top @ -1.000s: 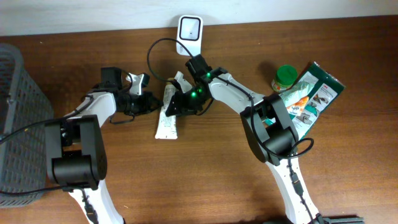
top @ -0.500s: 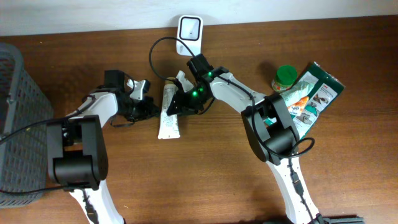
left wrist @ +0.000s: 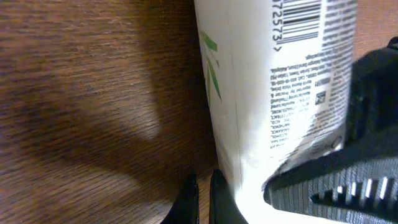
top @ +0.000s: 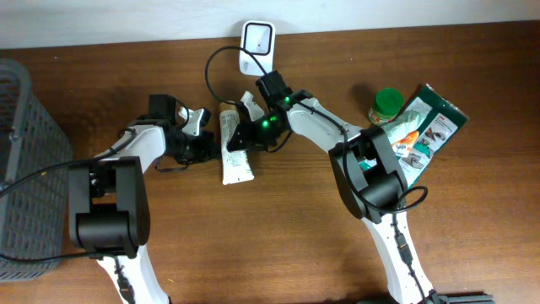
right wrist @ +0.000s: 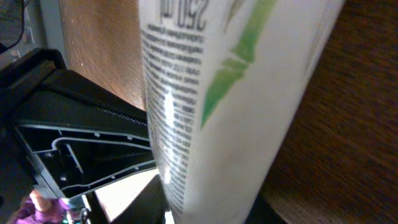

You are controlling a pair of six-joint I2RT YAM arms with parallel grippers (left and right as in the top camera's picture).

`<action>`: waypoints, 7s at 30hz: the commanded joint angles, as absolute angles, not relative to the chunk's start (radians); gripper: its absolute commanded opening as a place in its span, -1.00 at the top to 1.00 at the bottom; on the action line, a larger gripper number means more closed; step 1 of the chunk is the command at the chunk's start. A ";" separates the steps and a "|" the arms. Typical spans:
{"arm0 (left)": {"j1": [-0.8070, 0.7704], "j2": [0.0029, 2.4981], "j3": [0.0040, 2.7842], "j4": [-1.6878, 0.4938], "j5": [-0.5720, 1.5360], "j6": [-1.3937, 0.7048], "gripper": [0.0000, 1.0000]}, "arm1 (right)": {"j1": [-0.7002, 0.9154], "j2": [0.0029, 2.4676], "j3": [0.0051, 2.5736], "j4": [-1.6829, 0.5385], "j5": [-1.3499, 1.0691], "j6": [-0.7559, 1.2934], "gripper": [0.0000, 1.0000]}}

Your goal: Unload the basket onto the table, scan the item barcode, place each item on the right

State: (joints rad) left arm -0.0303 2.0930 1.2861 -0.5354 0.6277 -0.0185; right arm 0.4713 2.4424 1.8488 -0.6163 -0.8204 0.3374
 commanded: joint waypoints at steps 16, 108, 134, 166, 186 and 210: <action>0.042 1.875 1.311 -0.555 0.342 -0.006 1.00 | 0.393 2.319 1.836 -0.860 -0.810 0.005 0.91; 0.140 1.776 1.311 -0.607 0.107 0.084 -0.98 | 0.486 2.484 2.179 -0.221 0.711 -0.690 0.92; 0.140 1.776 1.311 -0.607 0.107 0.084 -0.98 | 0.280 2.000 1.914 -1.393 -0.062 0.253 0.92; 0.140 1.776 1.311 -0.607 0.107 0.084 -0.98 | 0.191 1.701 1.906 -1.473 -0.027 0.165 -0.34; 0.140 1.776 1.311 -0.607 0.107 0.084 -0.98 | 0.189 1.230 1.906 -1.662 -0.107 0.165 -0.97; 0.140 1.776 1.311 -0.607 0.107 0.084 -0.99 | 0.116 0.540 0.758 -0.464 -0.157 -0.123 -0.97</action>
State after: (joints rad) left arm 0.1398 1.7798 1.3045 -0.6094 0.1047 0.0792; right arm 0.1394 0.6376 0.9188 -0.5518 -0.0727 -0.0837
